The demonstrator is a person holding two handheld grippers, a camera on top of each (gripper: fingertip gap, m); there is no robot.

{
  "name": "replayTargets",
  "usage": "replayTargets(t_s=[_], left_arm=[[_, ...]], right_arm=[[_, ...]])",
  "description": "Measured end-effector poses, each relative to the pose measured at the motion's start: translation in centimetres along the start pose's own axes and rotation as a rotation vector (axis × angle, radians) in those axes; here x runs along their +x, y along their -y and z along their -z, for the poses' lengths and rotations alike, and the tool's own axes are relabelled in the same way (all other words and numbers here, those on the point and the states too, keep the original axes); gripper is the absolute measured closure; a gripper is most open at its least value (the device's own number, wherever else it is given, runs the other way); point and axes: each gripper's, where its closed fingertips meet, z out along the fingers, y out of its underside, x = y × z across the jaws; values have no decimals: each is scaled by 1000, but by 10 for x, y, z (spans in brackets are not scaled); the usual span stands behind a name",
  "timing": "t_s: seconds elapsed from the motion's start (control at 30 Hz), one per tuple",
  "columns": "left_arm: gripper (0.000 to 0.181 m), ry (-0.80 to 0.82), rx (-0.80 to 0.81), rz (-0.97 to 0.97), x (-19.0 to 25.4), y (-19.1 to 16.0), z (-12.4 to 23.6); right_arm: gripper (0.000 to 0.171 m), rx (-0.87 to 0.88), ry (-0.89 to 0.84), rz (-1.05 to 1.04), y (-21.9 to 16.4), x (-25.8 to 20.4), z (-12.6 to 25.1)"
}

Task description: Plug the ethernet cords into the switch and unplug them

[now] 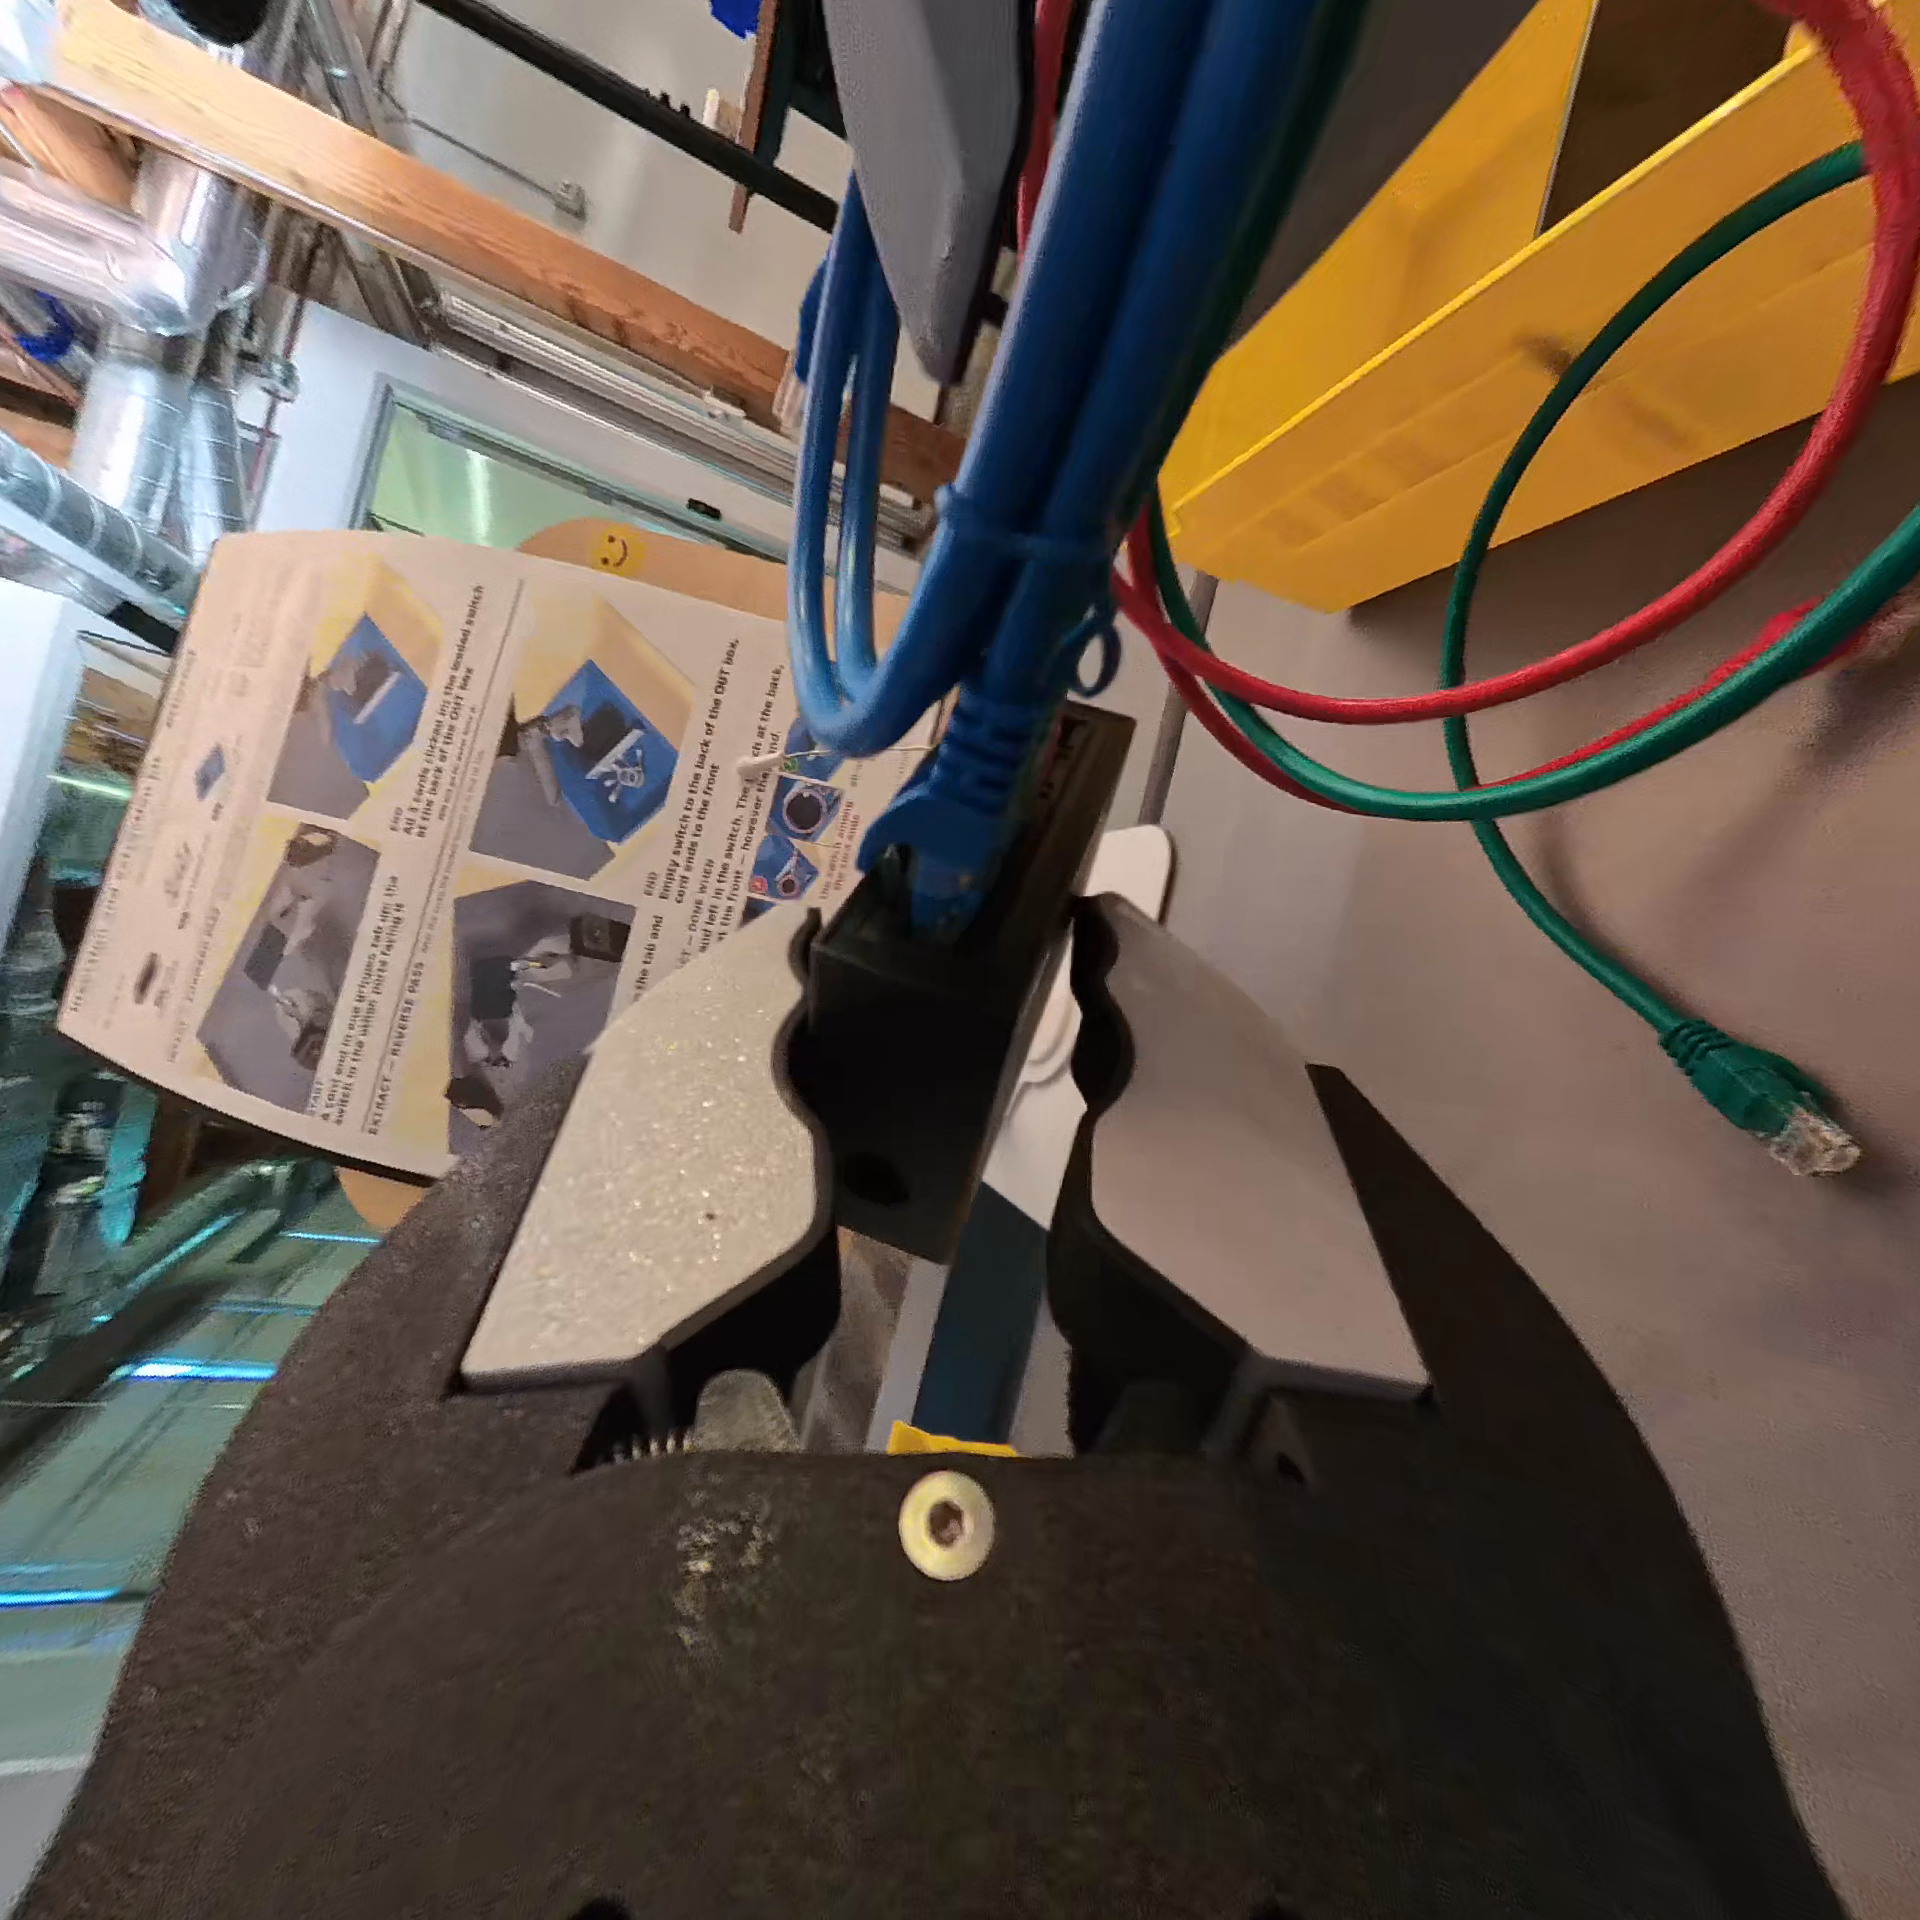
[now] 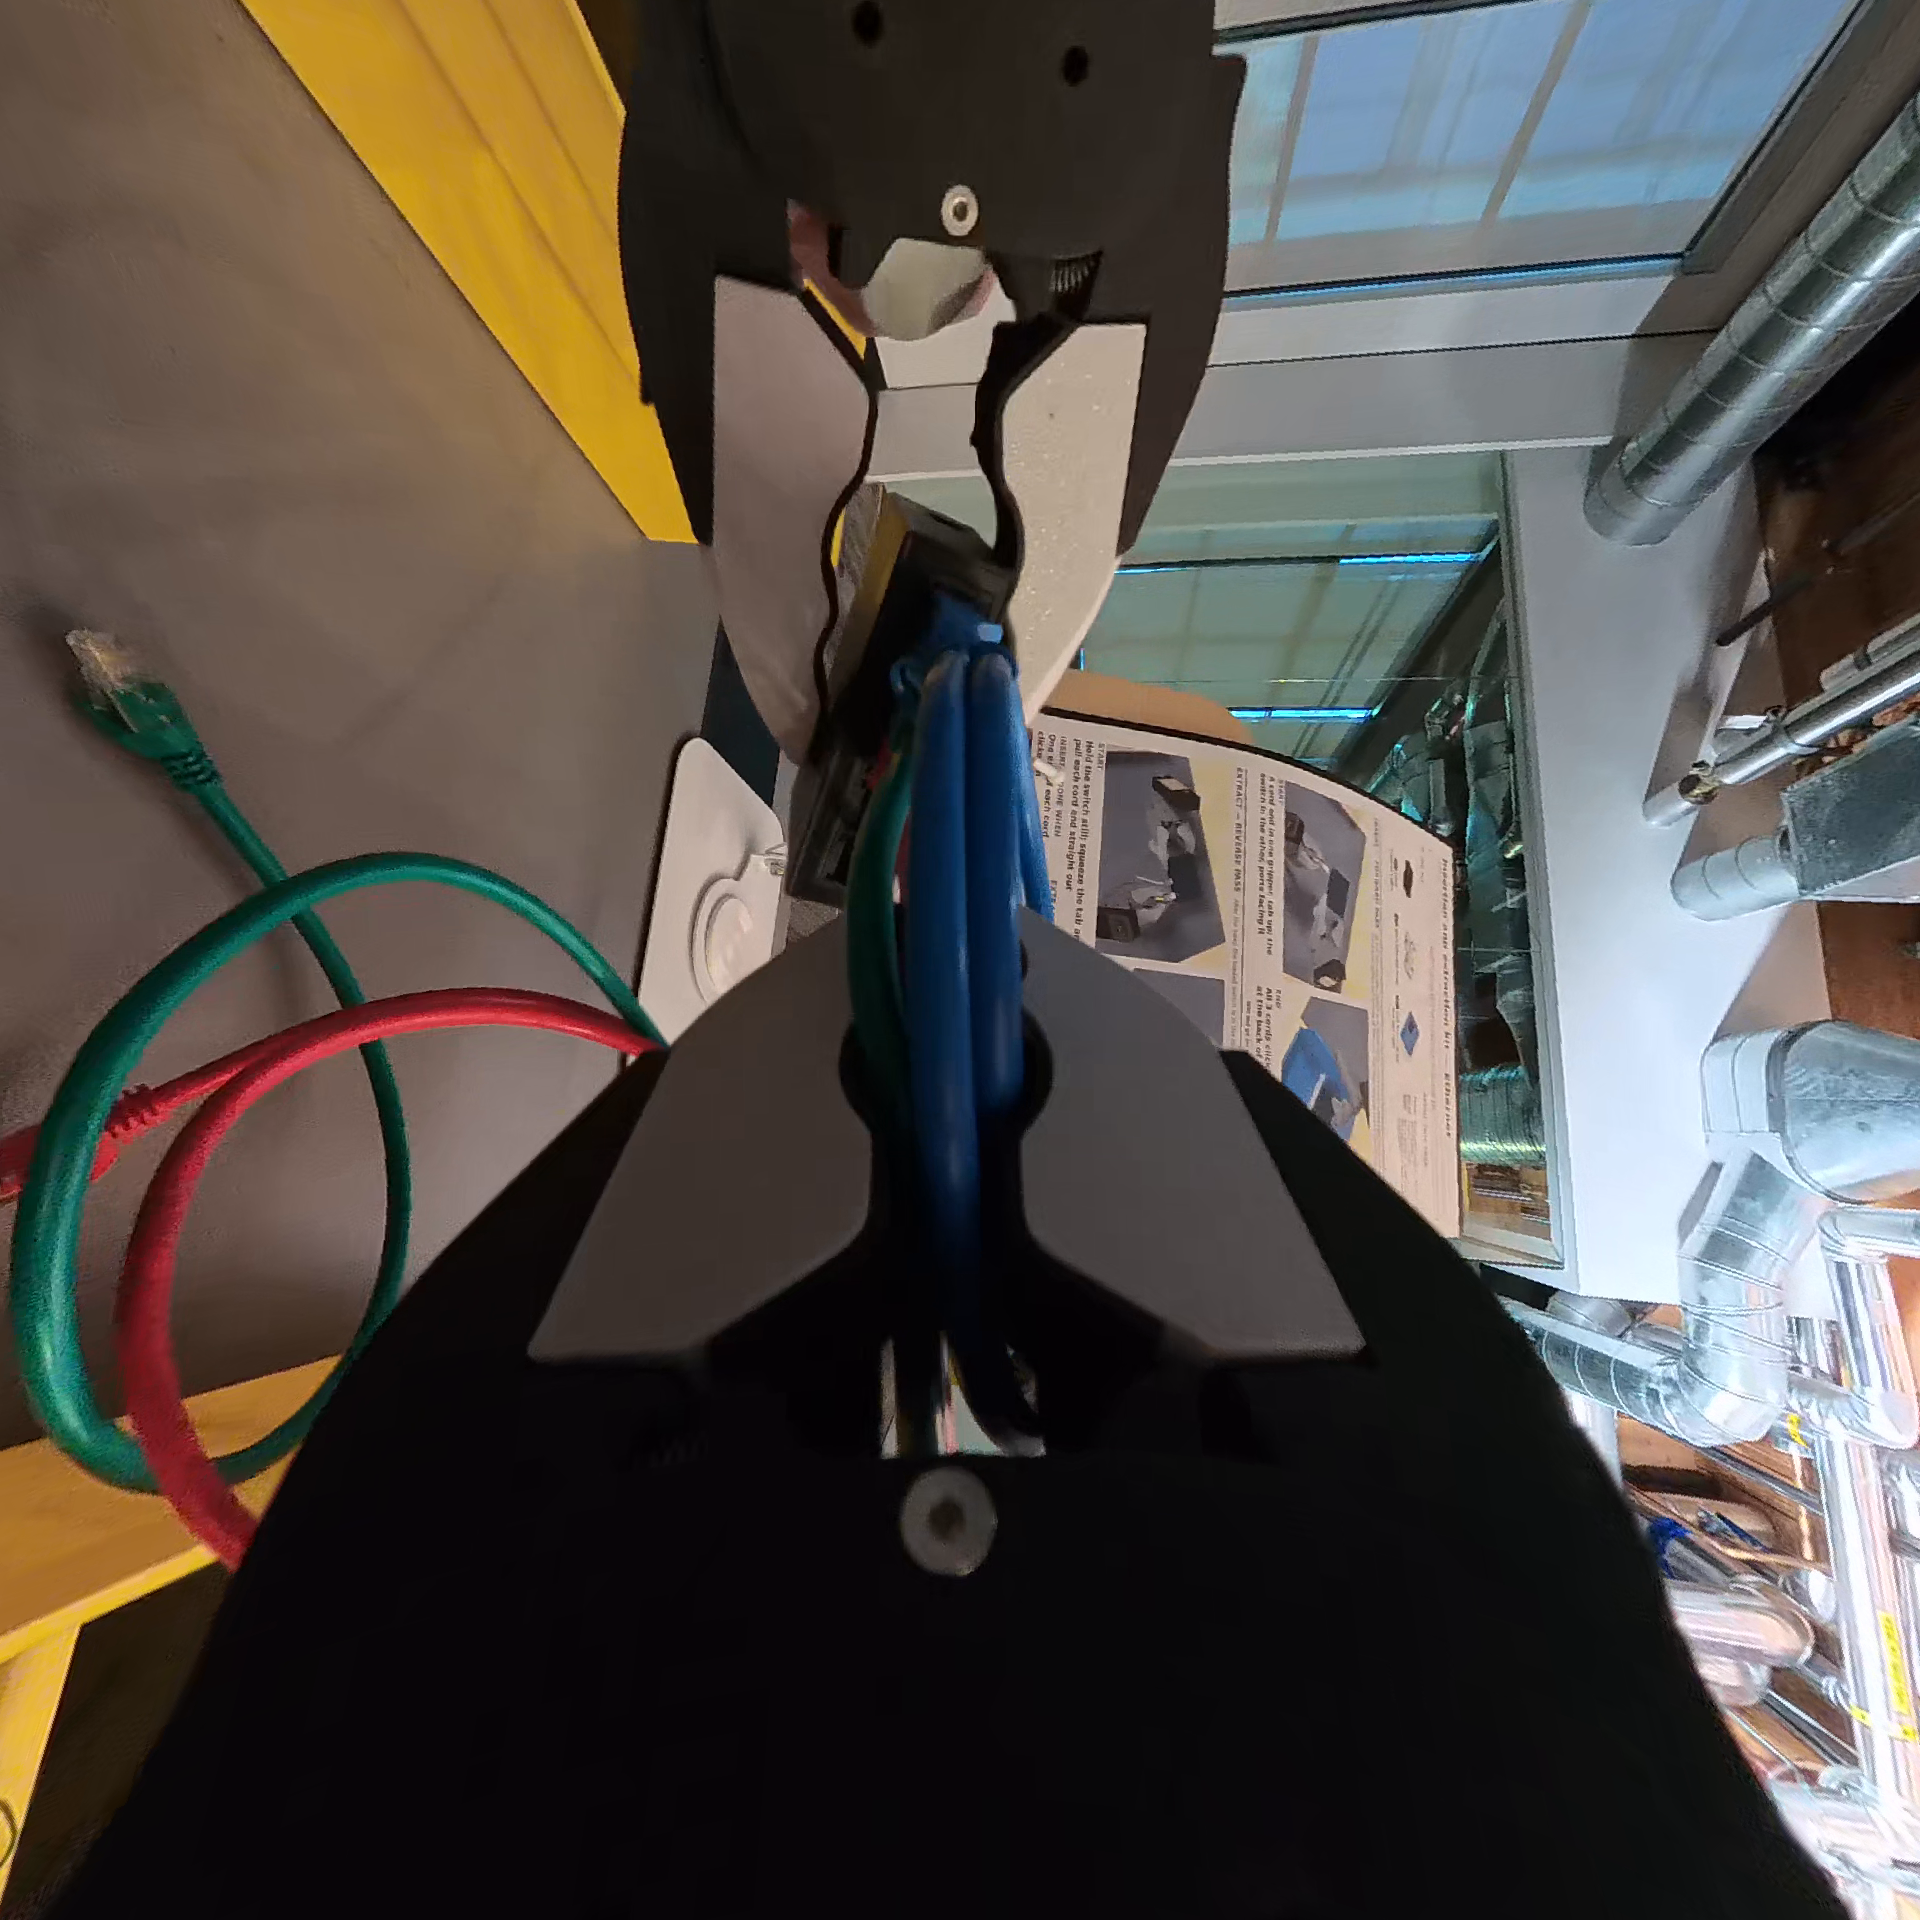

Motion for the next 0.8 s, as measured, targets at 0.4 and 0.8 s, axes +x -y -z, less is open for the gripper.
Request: replayTargets(t_s=[0.4, 0.8], left_arm=[[141, -119, -22, 41, 15, -7, -1], [151, -148, -27, 10, 22, -7, -2]], right_arm=[[156, 15, 26, 56, 9, -5, 2], [155, 2, 26, 72, 6, -5, 2]])
